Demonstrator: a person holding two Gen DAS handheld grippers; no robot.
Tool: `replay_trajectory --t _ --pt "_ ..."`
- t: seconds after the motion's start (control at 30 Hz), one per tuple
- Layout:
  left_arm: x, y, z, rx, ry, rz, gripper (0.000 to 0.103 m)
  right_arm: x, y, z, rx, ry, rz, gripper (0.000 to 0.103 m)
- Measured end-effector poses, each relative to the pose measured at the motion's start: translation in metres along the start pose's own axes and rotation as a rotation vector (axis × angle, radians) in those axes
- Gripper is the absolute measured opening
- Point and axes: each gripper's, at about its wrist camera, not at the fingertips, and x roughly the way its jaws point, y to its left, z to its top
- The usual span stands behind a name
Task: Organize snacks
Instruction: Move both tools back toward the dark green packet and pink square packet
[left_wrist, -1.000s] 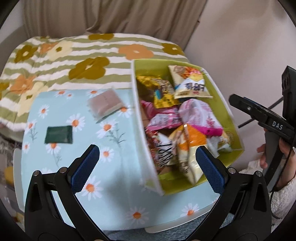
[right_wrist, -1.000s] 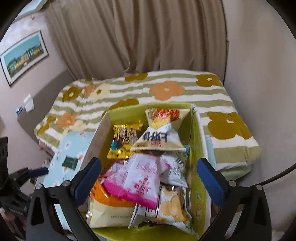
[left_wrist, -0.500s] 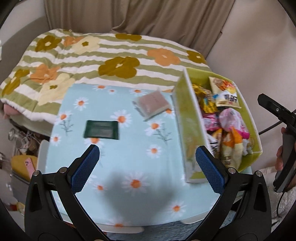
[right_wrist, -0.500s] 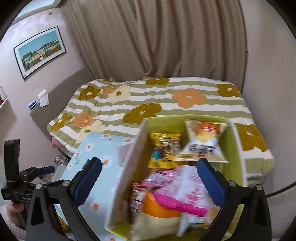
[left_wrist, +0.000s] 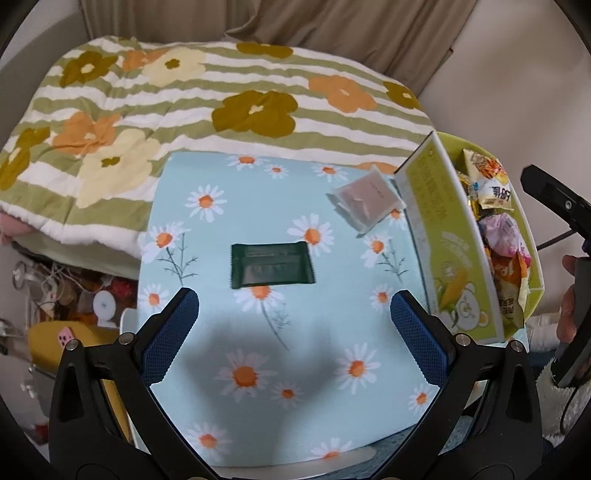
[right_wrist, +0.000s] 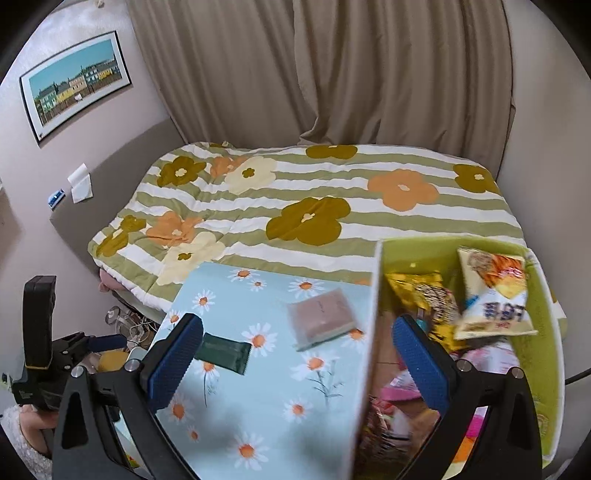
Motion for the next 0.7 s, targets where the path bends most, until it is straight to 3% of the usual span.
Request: replay_trajectory --t 0.17,0.47,0.7 --pt "0.012 0.025 0.011 0.004 0.041 -0.025 0.103 0.039 0.018 0.012 -0.039 0.069 -0.038 0.102" --pt "0.053 0.037 0.018 -0.014 0.127 -0.057 0.103 0.130 0.022 0.021 -0.201 0.343 -0.063 0.102" --pt "0.082 0.031 0.016 -0.059 0.152 -0.017 0.103 0.201 0.009 0.013 -0.344 0.554 -0.083 0.102"
